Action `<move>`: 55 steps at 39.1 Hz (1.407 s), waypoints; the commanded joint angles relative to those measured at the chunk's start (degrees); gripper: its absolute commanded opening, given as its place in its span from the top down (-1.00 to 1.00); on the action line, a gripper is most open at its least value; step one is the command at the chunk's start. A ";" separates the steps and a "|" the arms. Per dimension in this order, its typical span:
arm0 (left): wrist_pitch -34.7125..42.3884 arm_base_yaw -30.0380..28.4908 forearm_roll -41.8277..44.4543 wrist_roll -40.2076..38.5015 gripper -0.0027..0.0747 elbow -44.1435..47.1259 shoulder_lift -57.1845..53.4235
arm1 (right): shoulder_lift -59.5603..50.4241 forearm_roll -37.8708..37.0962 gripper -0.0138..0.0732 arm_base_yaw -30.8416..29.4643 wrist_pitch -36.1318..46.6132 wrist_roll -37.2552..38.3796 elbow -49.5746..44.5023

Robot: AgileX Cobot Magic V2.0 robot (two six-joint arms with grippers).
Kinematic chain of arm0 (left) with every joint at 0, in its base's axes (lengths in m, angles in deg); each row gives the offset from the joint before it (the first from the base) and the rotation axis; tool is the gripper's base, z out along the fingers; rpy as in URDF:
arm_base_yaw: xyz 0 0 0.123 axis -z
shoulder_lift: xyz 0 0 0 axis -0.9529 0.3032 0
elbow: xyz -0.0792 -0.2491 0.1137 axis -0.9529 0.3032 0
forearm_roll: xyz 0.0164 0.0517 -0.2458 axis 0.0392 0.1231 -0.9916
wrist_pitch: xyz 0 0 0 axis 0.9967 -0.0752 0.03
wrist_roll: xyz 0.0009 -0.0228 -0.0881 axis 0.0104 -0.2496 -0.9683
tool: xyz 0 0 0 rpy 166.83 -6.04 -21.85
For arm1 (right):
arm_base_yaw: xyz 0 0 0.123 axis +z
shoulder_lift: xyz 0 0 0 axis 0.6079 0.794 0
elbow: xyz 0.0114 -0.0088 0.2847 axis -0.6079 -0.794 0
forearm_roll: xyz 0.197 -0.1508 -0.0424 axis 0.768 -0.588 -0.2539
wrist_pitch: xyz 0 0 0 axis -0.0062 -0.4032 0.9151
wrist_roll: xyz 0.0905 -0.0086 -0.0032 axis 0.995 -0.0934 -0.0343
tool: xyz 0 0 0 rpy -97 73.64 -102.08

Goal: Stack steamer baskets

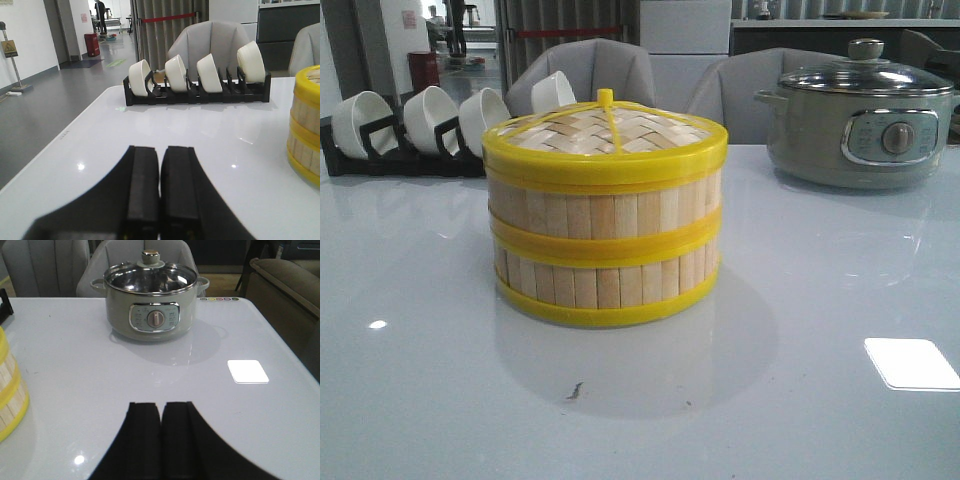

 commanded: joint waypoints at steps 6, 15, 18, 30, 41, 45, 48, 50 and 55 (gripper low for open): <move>4.40 0.03 0.05 -0.45 0.69 0.02 -0.77 | -4.96 2.77 0.56 -0.30 10.01 0.14 -8.18; 4.40 0.03 0.05 -0.45 0.69 0.02 -0.77 | -14.59 4.92 0.56 -0.30 22.66 0.14 -22.87; 4.40 0.03 0.05 -0.45 0.69 0.02 -0.77 | -17.81 5.23 0.56 -0.30 24.85 0.18 -26.14; 4.40 0.03 0.05 -0.45 0.69 0.02 -0.77 | -21.12 5.41 0.56 -0.30 21.42 0.36 -26.14; 4.40 0.03 0.05 -0.45 0.69 0.02 -0.77 | -21.05 5.41 0.56 -0.30 21.42 0.36 -26.14; 4.40 0.03 0.05 -0.45 0.69 0.02 -0.77 | -21.06 5.82 0.56 -0.17 21.56 0.36 -26.14; 4.40 0.03 0.05 -0.45 0.69 0.02 -0.77 | -21.06 6.49 0.56 -0.10 21.87 -0.45 -26.14; 4.40 0.03 0.05 -0.45 0.69 0.02 -0.77 | -21.06 7.63 0.56 -0.10 21.87 -1.68 -26.14; 4.40 0.03 0.05 -0.45 0.69 0.02 -0.77 | -21.06 10.75 0.56 -0.10 21.87 -5.87 -26.14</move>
